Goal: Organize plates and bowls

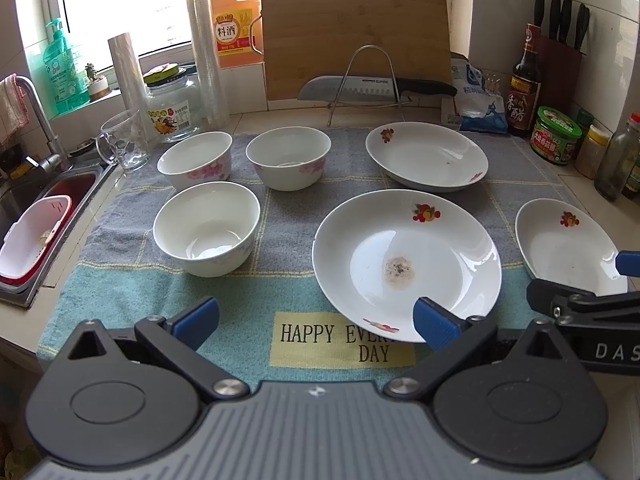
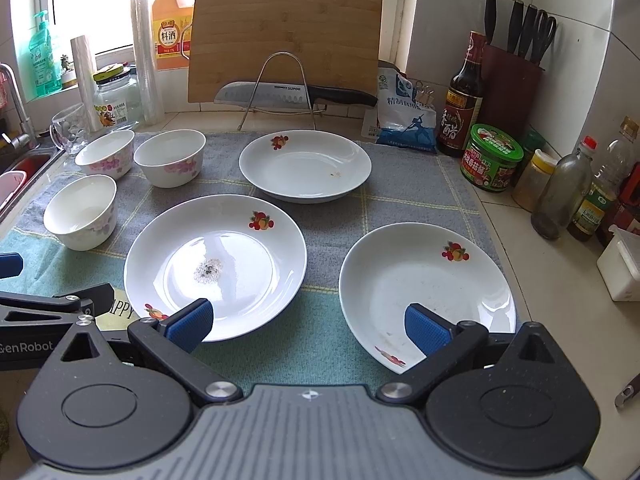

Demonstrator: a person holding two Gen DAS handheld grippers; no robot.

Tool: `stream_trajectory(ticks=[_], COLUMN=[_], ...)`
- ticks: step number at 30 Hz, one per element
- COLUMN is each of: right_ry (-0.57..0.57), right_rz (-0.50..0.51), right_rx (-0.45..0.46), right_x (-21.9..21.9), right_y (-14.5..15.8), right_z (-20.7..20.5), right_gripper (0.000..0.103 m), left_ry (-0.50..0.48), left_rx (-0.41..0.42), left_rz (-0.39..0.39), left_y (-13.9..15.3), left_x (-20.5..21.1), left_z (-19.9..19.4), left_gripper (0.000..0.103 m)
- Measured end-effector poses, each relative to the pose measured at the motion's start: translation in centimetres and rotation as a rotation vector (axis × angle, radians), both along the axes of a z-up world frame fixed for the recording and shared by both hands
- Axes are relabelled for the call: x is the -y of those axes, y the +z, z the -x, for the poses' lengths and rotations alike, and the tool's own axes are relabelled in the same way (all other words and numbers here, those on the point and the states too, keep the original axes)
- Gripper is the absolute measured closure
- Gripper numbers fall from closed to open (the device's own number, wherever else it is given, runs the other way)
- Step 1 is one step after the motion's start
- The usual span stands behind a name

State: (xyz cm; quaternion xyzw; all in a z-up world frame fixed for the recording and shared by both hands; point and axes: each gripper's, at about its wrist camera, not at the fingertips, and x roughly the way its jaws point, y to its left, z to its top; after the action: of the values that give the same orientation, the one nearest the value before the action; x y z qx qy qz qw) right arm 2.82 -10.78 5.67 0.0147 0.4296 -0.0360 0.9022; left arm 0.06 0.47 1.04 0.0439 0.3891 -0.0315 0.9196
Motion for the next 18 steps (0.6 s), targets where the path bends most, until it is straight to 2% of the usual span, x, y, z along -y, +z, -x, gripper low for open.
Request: stream_trajectory(ticks=[11,18], right_ry=[-0.021,-0.053], right_rz=[0.021,0.050], right_rx=[0.006,0.033], right_x=[-0.9,-0.9], right_y=[0.2,0.3], right_z=[-0.2,-0.1], right_gripper=[0.000,0.000], left_ry=[-0.038,-0.110], left_rx=[0.024,0.038], left_rz=[0.015,0.053], left_y=[0.1,0.5], left_x=[-0.9,-1.8], left_z=[-0.6,-1.5], left_gripper=[0.001,0.001])
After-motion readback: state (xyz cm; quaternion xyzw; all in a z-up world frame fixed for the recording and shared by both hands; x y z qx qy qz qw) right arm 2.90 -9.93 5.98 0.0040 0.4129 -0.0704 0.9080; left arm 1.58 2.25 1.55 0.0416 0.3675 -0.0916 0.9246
